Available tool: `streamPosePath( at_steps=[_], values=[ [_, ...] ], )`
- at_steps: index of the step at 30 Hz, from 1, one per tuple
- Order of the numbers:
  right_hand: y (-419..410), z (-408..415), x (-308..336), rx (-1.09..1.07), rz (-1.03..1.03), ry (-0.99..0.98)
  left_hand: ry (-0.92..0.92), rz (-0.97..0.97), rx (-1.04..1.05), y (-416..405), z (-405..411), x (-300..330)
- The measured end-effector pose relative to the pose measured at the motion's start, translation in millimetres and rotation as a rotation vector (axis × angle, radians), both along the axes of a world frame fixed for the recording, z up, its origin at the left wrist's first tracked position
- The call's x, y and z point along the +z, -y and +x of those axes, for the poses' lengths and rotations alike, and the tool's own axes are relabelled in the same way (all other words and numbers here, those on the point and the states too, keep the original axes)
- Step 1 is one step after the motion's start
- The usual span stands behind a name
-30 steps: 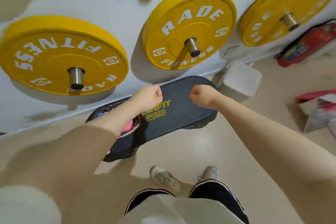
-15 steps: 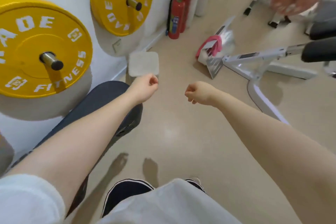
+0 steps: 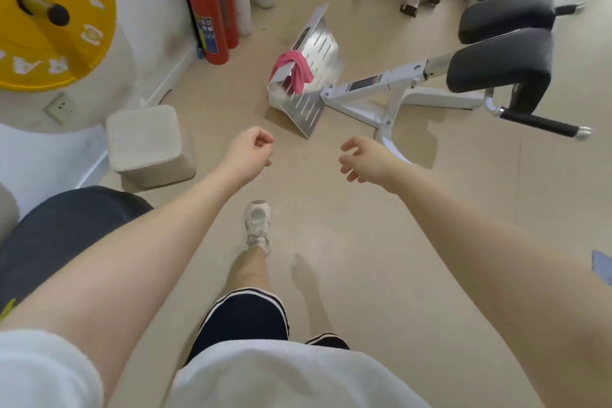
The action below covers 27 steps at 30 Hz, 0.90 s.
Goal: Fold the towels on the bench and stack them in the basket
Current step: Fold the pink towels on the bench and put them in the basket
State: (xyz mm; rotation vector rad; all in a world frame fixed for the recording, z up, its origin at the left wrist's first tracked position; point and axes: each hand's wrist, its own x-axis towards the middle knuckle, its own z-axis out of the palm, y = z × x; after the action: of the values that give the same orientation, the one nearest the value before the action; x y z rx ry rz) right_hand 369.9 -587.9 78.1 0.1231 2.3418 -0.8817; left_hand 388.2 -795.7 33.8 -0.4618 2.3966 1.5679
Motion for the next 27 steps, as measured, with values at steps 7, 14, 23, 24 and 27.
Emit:
streamPosePath(
  at_steps=[7, 14, 23, 24, 27],
  values=[
    [-7, -203, 7, 0.011, 0.028, 0.047, 0.058, -0.041, -0.078, 1, -216, -5],
    [9, -383, 14, 0.112, 0.030, 0.080, 0.121, -0.042, -0.006, 13, -389, 7],
    [27, -604, -88, 0.433, 0.199, 0.142, 0.237, -0.136, 0.191, 14, -546, -82],
    [32, -624, -107, 0.494, 0.216, 0.150, 0.259, -0.153, 0.232, 15, -556, -98],
    [48, -671, -160, 0.698, 0.272, 0.168, 0.365, -0.165, 0.303, 12, -576, -164]
  ],
)
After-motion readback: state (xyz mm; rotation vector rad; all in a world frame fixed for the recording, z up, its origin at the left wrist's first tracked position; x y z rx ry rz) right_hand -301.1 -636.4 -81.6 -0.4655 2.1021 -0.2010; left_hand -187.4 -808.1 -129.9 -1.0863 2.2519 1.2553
